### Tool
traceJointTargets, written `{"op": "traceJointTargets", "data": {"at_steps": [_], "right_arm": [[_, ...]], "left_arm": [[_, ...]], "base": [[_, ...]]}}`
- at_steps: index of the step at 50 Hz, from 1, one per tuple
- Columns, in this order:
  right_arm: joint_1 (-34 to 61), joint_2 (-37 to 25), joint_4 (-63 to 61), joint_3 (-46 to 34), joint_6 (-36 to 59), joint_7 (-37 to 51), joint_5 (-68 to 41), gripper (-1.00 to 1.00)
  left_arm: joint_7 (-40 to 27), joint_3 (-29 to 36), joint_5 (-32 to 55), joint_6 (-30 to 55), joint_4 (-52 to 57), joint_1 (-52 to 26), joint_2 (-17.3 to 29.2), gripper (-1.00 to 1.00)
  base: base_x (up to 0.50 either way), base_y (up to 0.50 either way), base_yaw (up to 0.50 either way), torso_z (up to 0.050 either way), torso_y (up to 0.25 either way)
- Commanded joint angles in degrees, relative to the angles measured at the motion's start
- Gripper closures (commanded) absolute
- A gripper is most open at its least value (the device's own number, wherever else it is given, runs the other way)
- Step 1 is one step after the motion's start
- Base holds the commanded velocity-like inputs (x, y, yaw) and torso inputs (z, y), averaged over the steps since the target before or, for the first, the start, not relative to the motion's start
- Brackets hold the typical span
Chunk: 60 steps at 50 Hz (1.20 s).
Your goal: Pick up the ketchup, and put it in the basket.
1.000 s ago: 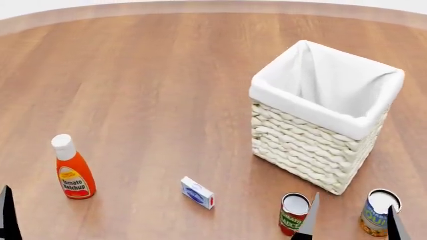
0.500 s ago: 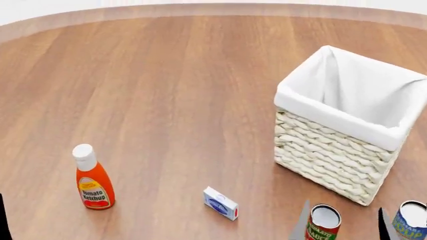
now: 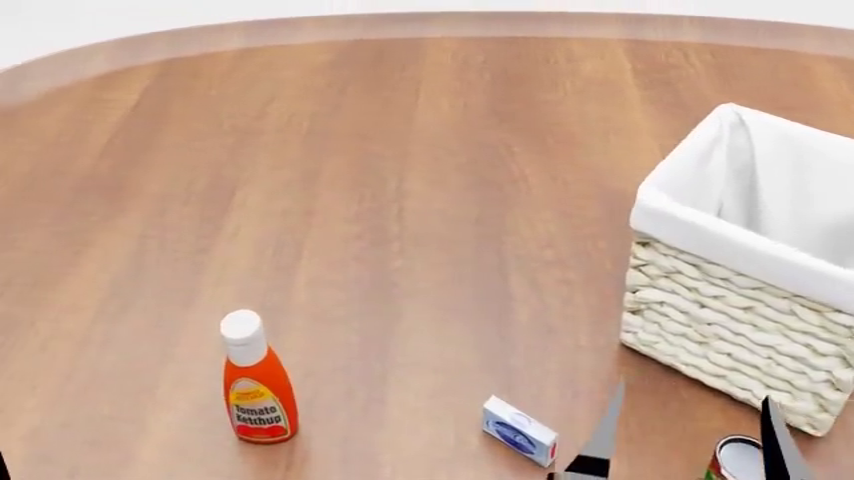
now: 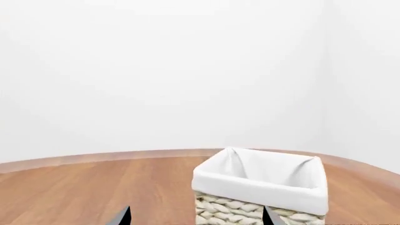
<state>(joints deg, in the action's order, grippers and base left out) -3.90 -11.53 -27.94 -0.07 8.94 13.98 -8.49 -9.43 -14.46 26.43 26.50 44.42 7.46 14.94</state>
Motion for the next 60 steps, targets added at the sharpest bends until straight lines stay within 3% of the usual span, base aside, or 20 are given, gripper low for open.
{"op": "traceJointTargets", "data": {"at_steps": [1,13,45,60], "right_arm": [[0.5,-0.3,0.3,-0.1,0.1,0.6,-0.3,-1.00],[0.7,-0.8,0.3,0.3,1.4,0.5,-2.4,-1.00],[-0.8,-1.6,-0.4,0.7,0.3,1.9,-3.4,-1.00],[-0.6,-2.0,-0.3,0.7,0.1,2.3,-3.9,-1.00]], "left_arm": [[-0.5,-0.5,0.8,0.4,0.2,-0.5,0.6,-1.00],[-1.0,-0.9,1.5,0.3,0.9,-0.1,0.9,-1.00],[-1.2,-0.8,2.0,-1.2,1.4,1.7,1.4,-1.00],[-1.6,-0.3,2.2,-1.3,0.9,1.3,1.8,-1.00]], "base": [[0.01,0.50,0.00,0.000,0.000],[0.00,0.11,0.00,0.000,0.000],[0.33,0.00,0.00,0.000,0.000],[0.01,0.00,0.00,0.000,0.001]]}}
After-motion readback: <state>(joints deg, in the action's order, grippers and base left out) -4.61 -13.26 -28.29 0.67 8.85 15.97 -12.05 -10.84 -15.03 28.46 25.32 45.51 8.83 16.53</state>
